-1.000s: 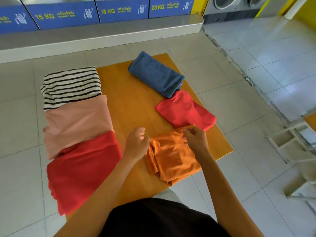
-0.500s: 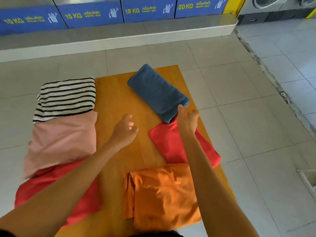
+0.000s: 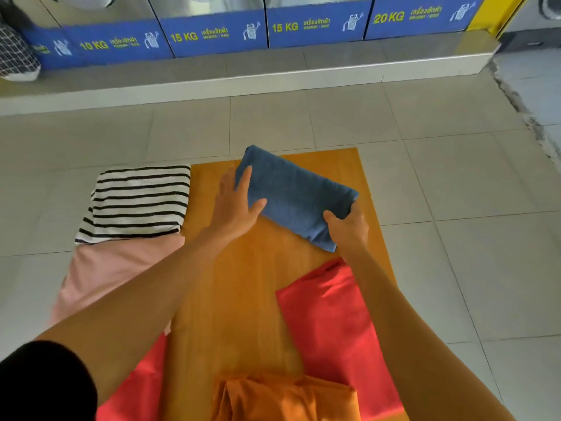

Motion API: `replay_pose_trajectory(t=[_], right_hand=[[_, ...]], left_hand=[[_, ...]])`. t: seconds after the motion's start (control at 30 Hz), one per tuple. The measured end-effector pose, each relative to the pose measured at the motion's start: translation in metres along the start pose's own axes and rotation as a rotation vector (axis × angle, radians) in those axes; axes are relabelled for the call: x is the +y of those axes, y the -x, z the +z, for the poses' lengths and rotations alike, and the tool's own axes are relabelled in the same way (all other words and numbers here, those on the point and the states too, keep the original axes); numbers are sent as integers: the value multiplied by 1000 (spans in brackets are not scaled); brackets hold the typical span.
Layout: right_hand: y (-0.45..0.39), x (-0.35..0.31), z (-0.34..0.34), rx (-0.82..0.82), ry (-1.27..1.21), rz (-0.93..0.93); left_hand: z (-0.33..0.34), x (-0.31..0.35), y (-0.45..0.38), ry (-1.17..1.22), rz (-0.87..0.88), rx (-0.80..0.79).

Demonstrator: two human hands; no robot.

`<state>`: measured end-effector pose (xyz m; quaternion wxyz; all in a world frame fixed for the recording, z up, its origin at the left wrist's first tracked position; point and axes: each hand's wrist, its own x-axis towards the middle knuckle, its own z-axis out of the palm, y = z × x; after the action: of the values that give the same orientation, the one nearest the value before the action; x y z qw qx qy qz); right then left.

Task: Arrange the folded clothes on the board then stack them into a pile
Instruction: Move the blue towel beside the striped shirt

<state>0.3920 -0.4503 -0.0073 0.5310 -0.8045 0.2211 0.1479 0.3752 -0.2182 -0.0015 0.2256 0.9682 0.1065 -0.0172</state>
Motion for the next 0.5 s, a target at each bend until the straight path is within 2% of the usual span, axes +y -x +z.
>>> replay_pose_trajectory(t=[0.13, 0.33, 0.5], right_hand=[[-34, -29, 21, -98, 98, -70], [-64, -69, 67, -160, 207, -129], [-77, -76, 88, -174, 245, -139]], left_hand=[[18, -12, -9, -154, -14, -36], [30, -42, -14, -163, -169, 68], [30, -46, -13, -166, -236, 111]])
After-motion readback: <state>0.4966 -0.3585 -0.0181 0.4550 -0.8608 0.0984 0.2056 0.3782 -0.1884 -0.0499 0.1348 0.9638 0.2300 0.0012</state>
